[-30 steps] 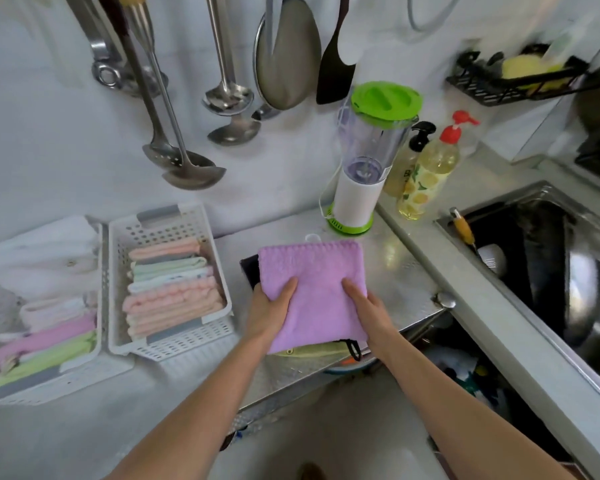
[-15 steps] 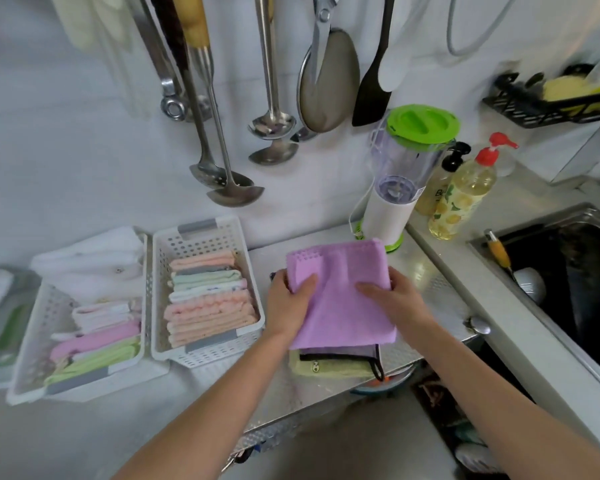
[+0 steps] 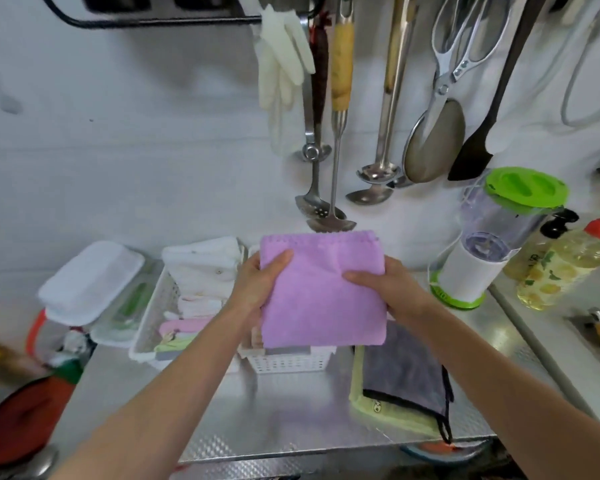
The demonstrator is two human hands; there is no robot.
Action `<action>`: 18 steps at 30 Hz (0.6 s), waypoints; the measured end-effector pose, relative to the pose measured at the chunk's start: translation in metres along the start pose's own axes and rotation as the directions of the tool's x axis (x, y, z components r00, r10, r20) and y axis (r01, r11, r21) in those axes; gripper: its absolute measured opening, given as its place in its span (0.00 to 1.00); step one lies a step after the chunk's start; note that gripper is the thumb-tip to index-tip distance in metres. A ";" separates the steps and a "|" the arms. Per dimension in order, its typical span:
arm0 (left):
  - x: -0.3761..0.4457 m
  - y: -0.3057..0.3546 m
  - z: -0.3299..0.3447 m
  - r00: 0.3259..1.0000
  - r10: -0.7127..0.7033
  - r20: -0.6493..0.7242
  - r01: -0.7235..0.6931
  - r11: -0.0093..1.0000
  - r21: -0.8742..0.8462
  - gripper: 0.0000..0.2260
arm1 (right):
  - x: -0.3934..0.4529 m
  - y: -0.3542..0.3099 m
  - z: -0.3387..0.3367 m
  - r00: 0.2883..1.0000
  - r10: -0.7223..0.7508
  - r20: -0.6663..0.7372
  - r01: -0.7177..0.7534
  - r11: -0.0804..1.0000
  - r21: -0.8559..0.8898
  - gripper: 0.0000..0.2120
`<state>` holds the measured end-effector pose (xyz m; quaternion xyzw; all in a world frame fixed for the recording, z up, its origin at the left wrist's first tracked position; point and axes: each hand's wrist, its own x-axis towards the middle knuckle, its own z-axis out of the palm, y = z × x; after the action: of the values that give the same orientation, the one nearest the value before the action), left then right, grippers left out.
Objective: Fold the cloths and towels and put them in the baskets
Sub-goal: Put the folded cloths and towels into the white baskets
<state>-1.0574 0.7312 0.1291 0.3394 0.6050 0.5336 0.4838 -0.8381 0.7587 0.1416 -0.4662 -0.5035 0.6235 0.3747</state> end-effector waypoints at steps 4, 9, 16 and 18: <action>0.015 0.009 -0.045 0.998 0.065 -0.017 -0.064 0.997 0.042 0.15 | 0.013 -0.005 0.046 0.986 0.009 0.167 -0.003 0.999 -0.035 0.21; 0.046 0.021 -0.104 0.991 0.133 -0.016 -0.131 0.988 0.086 0.08 | 0.036 -0.007 0.118 1.000 0.008 0.011 -0.007 0.991 -0.131 0.22; 0.087 -0.013 -0.204 0.987 0.121 0.102 -0.158 0.802 0.576 0.09 | 0.066 -0.039 0.187 0.975 -0.210 -0.076 0.132 0.816 -0.563 0.06; 0.093 -0.028 -0.223 0.976 0.044 0.213 -0.190 0.652 0.734 0.16 | 0.074 -0.048 0.199 0.969 -0.247 -0.030 0.147 0.667 -0.730 0.06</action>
<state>-1.2943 0.7410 0.0727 0.5926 0.7024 0.2347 0.3168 -1.0503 0.7827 0.1846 -0.5570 -0.7306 0.2997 0.2570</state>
